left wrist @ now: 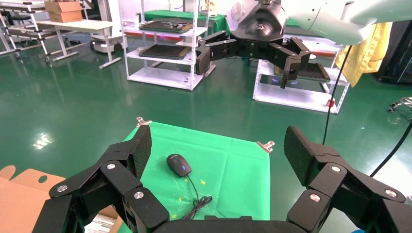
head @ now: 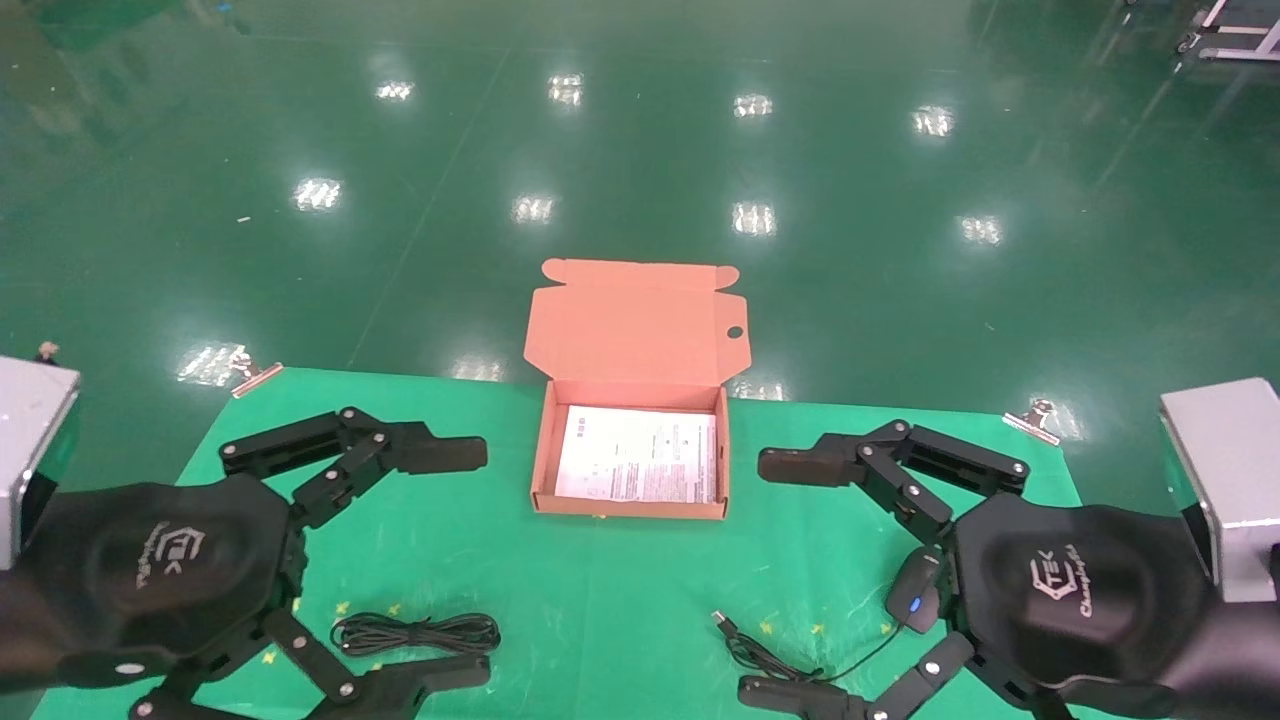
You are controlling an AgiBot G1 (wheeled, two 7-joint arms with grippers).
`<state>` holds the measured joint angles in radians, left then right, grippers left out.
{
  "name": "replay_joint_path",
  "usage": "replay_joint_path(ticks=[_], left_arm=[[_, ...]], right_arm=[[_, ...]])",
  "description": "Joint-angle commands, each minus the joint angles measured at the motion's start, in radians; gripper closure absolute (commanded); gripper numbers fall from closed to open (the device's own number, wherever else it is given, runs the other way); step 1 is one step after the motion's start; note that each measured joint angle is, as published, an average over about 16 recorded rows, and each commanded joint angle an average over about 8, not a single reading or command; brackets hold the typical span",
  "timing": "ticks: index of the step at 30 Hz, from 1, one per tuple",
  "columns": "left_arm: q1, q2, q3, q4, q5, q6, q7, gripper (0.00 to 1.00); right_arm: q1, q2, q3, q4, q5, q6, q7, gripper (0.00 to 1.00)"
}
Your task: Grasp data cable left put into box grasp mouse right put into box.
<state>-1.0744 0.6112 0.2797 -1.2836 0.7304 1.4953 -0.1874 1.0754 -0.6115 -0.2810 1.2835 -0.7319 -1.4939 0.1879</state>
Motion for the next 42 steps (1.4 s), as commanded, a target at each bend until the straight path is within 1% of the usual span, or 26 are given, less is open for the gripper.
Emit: replay_joint_path(ticks=[1,18,23,28,33,36,39,42], left_arm=[[0.0,0.0,0.0,0.0,0.0,0.0,0.0,0.0],[-0.001,0.001,0.001,0.001,0.001,-0.001,0.0,0.0],[-0.015,-0.001,0.013,0.002,0.034,-0.001,-0.001,0.0],[-0.082,-0.002,0.073,0.008,0.157,0.024,-0.036,0.0],[-0.175,0.018,0.159,0.027,0.303,0.064,-0.082,0.0],[-0.223,0.036,0.21,0.03,0.381,0.075,-0.09,0.0],[-0.265,0.059,0.263,0.031,0.455,0.078,-0.082,0.0],[-0.305,0.088,0.322,0.04,0.534,0.08,-0.066,0.0]], right_arm=[[0.0,0.0,0.0,0.0,0.0,0.0,0.0,0.0],[0.001,0.001,0.0,0.0,-0.002,0.0,-0.001,0.0],[0.019,0.004,-0.008,0.01,-0.04,0.002,-0.014,0.0],[0.089,0.004,-0.048,0.037,-0.159,-0.021,-0.043,0.0],[0.204,-0.018,-0.134,0.055,-0.325,-0.065,-0.092,0.0],[0.287,-0.04,-0.22,0.061,-0.438,-0.082,-0.136,0.0],[0.377,-0.07,-0.332,0.065,-0.557,-0.088,-0.186,0.0],[0.458,-0.103,-0.447,0.066,-0.659,-0.087,-0.211,0.0]])
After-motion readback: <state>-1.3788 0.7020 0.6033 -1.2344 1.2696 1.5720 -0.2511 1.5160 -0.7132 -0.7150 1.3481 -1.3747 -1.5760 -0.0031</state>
